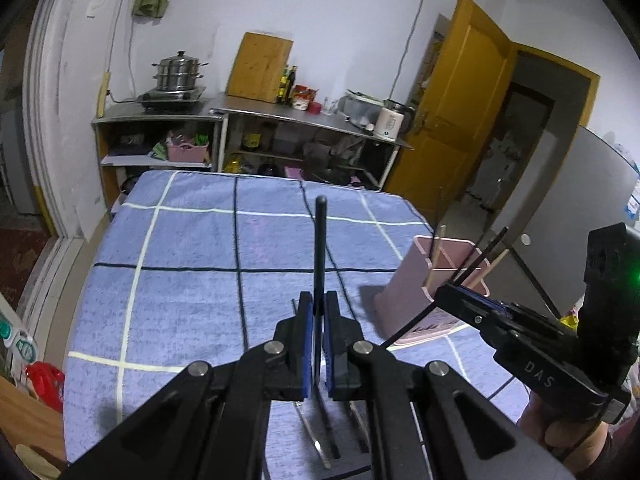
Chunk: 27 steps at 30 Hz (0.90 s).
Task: Organize utensils
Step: 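Carry both black chopsticks over the pink caddy and lower them inside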
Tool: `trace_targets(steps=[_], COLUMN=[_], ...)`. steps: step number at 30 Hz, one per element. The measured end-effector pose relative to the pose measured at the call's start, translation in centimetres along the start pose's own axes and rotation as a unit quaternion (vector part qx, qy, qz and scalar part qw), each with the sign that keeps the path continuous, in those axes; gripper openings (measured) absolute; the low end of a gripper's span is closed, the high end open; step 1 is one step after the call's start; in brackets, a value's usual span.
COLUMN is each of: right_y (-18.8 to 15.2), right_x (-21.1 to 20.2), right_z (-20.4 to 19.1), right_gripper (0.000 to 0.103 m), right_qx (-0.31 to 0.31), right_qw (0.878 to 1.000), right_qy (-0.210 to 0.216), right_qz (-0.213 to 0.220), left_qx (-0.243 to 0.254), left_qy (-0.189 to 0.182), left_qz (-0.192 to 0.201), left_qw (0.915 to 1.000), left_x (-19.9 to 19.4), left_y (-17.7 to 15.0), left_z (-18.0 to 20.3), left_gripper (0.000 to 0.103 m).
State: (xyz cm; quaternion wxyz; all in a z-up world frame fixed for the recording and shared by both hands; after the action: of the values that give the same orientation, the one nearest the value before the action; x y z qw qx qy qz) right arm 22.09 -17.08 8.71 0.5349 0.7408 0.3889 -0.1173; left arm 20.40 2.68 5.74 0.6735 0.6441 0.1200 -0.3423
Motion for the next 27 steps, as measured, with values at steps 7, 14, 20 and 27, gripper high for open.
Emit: trace_targets(steps=[7,14,20,27], right_y=[0.6,1.1,2.6,5.8], right_x=[-3.2,-5.3,-7.4,-9.8], right_z=[1.5,4.2,6.1,7.6], right_gripper=[0.005,0.005,0.005,0.005], right_qx=[0.006,0.029,0.041,0.045], right_qw=[1.0,0.998,0.995,0.991], right_qy=[-0.015,-0.04,-0.058,-0.074], right_qz=[0.023,0.04,0.064,0.105], left_qx=[0.015,0.033,0.047,0.067], left_qy=[-0.032,-0.074,-0.102,-0.121], left_qz=[0.001,0.0,0.008,0.047], left_qw=[0.9994,0.9967,0.9937,0.9893], left_x=[0.1,1.2,1.9,1.3], left_y=[0.7,1.8,3.9,7.7], left_z=[2.7,6.0,8.8,11.4], left_gripper=[0.005,0.005,0.005,0.005])
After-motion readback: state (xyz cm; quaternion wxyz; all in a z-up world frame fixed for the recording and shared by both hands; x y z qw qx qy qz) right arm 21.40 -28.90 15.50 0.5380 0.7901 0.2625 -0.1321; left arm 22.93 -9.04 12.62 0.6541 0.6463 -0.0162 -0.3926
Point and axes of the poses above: each gripper's, at about its wrist camera, not at the fingertips, and x roughly the way its jaws point, z to its right, y to its top, the point moved 4 cm from there along x, roughly the way its jaws point, and after that the axes turned 10 degrees about x, right-handed, at the moved point
